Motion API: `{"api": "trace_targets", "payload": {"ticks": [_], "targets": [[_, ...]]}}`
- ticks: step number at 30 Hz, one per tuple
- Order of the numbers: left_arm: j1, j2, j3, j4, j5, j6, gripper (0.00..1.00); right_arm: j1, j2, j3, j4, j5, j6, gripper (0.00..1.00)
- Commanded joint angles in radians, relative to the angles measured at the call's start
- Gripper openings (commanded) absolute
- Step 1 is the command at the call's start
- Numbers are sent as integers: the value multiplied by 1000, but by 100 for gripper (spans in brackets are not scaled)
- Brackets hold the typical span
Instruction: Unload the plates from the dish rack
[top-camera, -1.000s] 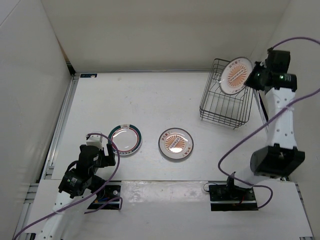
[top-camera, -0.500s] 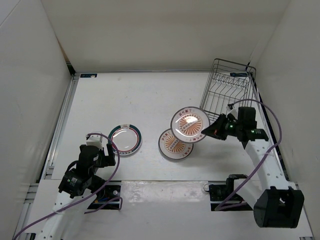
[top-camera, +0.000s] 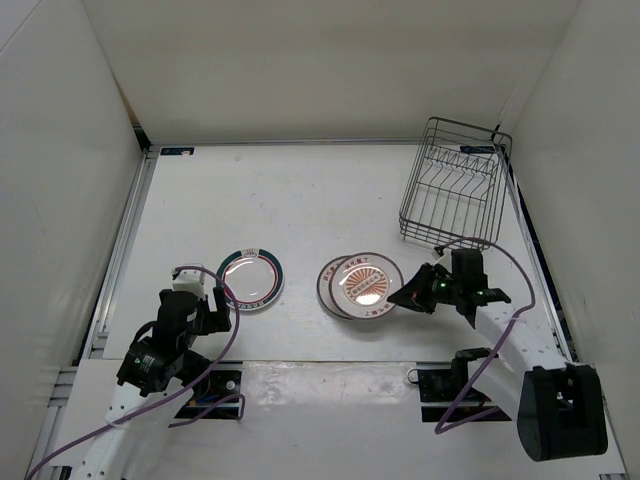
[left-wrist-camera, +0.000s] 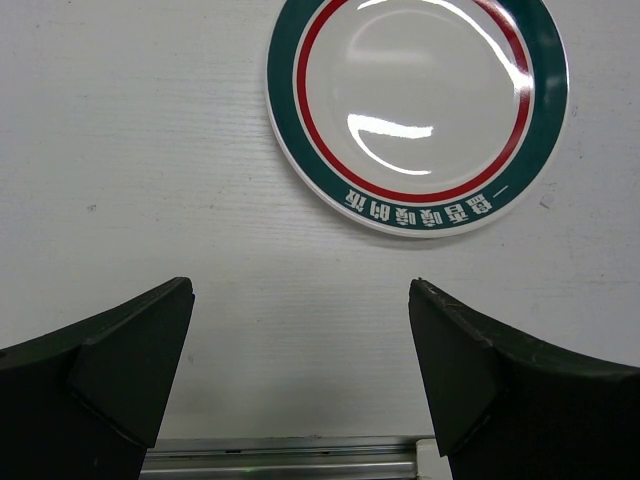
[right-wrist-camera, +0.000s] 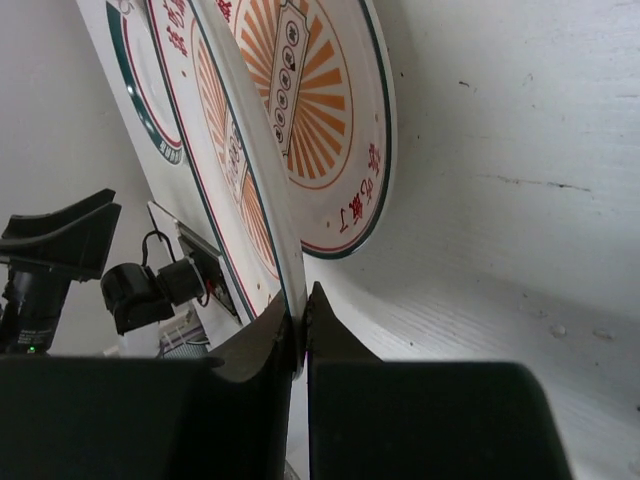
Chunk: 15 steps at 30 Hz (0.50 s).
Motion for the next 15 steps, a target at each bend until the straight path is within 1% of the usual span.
{"api": "trace_targets", "payload": {"ticks": [1, 3, 7, 11, 13, 15], "targets": [[7, 4, 4, 9, -14, -4, 100, 29, 53, 6, 189, 4, 55, 0], [5, 2, 4, 14, -16, -4, 100, 44, 70, 0, 244, 10, 70, 0], [7, -1, 2, 8, -16, -6, 100, 61, 153, -20, 296, 24, 87, 0], [5, -4, 4, 9, -19, -6, 100, 75, 227, -47, 399, 10, 122, 0], [7, -7, 2, 9, -22, -6, 100, 81, 250, -49, 413, 10, 136, 0], [7, -5, 2, 9, -20, -7, 100, 89, 265, -44, 413, 20, 132, 5]]}}
